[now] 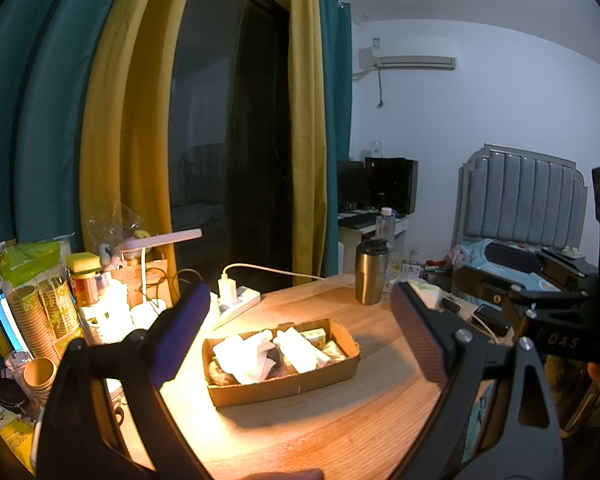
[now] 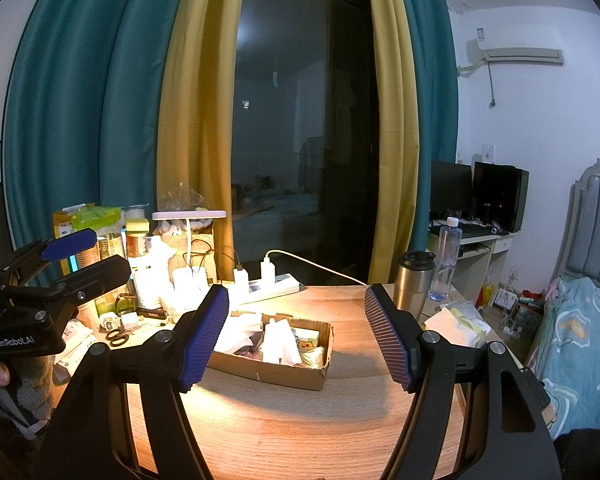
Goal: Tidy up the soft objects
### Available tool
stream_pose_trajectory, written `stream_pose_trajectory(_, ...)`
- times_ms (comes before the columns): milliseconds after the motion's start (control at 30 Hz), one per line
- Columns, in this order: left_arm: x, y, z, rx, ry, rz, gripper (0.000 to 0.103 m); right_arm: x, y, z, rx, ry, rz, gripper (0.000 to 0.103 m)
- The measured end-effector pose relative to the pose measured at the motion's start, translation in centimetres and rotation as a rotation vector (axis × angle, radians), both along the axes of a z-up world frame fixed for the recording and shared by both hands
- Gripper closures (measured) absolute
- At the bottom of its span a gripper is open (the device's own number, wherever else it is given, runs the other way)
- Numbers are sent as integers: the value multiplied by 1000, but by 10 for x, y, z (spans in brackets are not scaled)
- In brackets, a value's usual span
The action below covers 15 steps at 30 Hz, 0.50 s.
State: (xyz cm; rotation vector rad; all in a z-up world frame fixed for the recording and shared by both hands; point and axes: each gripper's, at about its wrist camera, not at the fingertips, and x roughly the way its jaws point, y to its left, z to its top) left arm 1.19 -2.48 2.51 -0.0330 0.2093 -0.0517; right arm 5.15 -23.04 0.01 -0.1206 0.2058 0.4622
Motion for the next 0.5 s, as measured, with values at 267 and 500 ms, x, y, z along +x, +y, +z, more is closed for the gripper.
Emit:
stream_pose_trajectory(267,0,0,0,1,1,-1,10,1,0,1,1,0,0,29)
stream_pose_trajectory(500,0,0,0,2,0,-2,10,1,0,1,1,1,-1,29)
